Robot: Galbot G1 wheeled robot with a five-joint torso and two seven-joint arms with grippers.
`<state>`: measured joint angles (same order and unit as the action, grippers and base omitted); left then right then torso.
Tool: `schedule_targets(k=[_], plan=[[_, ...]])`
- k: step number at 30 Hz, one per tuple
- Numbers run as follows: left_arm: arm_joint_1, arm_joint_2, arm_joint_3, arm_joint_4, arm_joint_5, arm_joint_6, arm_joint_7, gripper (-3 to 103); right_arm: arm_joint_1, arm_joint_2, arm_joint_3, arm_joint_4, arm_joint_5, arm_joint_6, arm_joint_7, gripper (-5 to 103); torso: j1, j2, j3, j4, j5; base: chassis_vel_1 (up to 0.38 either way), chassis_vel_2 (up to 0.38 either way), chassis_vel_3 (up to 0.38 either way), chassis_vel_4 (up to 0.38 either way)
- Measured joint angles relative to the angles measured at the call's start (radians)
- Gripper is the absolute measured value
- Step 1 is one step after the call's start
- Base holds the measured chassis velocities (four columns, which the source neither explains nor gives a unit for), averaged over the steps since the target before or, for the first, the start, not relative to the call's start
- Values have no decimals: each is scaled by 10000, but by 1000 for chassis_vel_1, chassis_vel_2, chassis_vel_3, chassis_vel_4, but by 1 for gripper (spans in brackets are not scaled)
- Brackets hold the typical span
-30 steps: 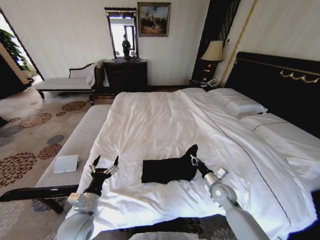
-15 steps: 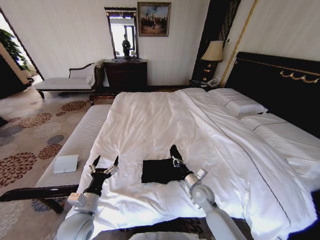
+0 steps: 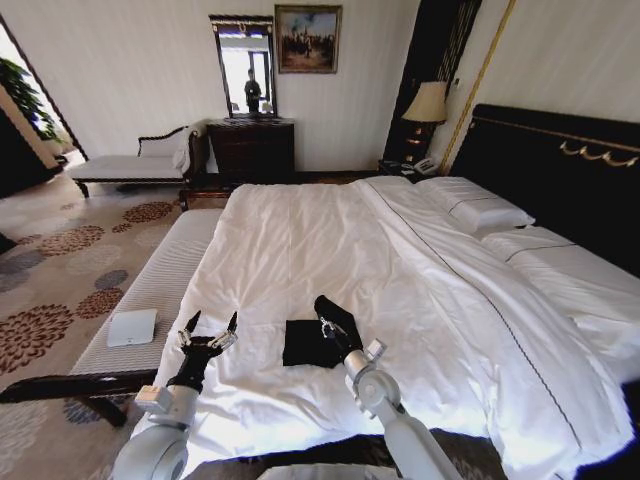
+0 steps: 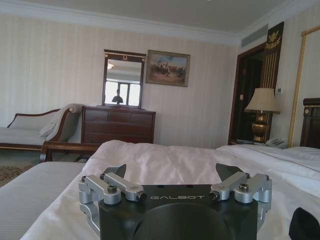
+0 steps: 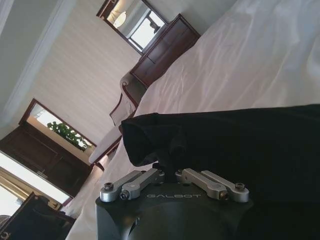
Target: Fold the clothes on the bed.
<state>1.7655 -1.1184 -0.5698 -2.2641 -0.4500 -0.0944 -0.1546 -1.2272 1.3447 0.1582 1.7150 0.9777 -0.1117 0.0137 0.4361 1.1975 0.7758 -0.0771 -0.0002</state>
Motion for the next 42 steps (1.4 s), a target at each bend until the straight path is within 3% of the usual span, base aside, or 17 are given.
schedule_targets(k=[9,26,28,31,34,36,42], plan=[[0,0,0,0,0,0,0,100,625,562,-272,-1502,-647,208,-217,3,0,0,0,1,1,0,0,0,0],[0,0,0,0,0,0,0,100,601,62,-918,-1592,-1082,193,-261,1,0,0,0,0,2,0,0,0,0],[0,0,0,0,0,0,0,100,657,-57,-1066,-1524,-1105,146,-185,11,0,-1,0,0,2,0,0,0,0],[0,0,0,0,0,0,0,100,621,-185,-1232,-1303,-1166,116,-131,16,0,-1,0,1,2,0,0,0,0],[0,0,0,0,0,1,-1,100,413,-463,-1615,-851,-1420,88,-100,32,0,-1,0,0,3,0,0,0,0],[0,0,0,0,0,0,0,100,325,-552,-1717,-672,-1497,82,-100,32,0,-1,0,1,1,0,0,0,0],[0,0,0,0,0,0,0,100,-383,-1331,-1830,1025,-1860,-5,-140,60,-1,0,0,1,3,0,0,0,0]])
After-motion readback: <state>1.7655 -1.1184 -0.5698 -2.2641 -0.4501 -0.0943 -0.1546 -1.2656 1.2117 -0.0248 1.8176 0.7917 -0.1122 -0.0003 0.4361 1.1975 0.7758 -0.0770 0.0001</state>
